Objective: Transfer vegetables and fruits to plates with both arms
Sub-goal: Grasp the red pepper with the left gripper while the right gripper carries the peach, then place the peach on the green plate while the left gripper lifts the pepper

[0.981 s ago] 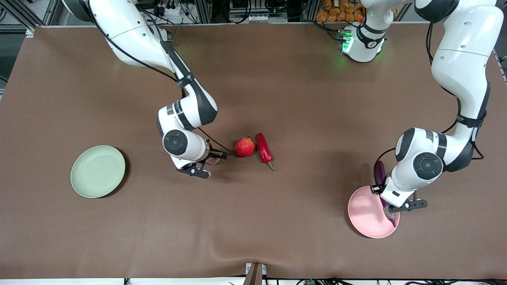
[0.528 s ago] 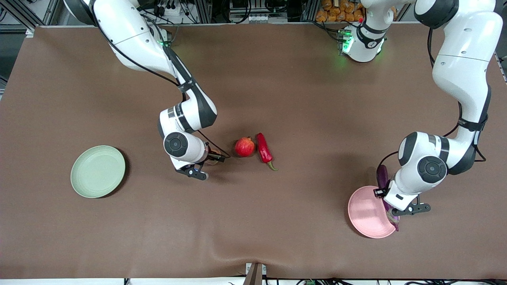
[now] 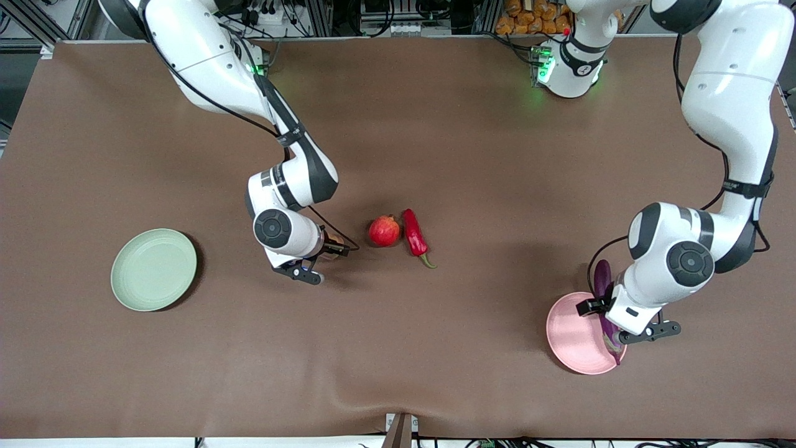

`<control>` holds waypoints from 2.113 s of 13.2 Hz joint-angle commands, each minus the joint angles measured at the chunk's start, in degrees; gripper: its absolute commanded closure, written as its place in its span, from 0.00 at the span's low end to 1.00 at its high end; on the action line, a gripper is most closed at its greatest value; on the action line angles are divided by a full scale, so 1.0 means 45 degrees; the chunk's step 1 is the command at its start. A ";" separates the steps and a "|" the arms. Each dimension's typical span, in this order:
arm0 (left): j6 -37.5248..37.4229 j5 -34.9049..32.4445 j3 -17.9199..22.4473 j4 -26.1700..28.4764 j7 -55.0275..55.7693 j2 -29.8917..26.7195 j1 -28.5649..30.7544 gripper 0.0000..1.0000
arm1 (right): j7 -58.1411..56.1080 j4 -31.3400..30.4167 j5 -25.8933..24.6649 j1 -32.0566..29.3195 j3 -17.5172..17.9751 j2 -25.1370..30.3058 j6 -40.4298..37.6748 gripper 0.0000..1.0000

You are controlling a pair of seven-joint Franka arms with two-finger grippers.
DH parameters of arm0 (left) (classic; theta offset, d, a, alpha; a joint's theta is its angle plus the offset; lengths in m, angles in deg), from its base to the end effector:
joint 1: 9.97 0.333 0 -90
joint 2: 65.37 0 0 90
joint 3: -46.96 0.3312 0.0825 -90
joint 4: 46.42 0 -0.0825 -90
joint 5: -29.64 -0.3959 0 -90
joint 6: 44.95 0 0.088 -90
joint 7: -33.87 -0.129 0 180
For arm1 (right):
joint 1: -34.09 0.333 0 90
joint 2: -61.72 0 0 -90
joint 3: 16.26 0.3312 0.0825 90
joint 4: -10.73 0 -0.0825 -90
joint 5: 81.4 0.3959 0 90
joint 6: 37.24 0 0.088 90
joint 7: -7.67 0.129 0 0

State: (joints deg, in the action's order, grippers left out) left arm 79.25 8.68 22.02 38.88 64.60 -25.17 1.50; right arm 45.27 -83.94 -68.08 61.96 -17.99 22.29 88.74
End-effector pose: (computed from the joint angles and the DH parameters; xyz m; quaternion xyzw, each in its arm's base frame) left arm 0.7311 -0.0993 0.2738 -0.9946 -0.0995 -0.0296 0.0057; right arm 0.6094 0.3146 0.1810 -0.9797 0.1705 0.1010 0.0303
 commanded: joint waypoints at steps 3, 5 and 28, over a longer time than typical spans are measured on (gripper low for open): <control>-0.1837 0.0341 -0.2735 0.0361 0.6221 -0.0692 -0.0922 0.00 | -0.2972 -0.0076 -0.0030 -0.2319 0.0169 0.1513 -0.1898 0.46; -0.1818 0.0263 -0.2603 0.0205 0.8125 -0.0438 -0.2794 0.00 | -0.4966 -0.0076 -0.0050 -0.3550 0.0169 0.2020 -0.2737 0.46; -0.1461 -0.0167 0.0484 0.0283 0.7888 -0.0941 -0.5775 1.00 | -1.2058 0.1565 -0.0384 -0.6472 0.0403 0.0966 -0.4810 0.00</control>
State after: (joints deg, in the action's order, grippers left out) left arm 77.28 8.28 24.54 38.33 106.07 -24.31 -27.46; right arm -17.51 -76.90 -71.06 29.17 -16.21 23.92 69.59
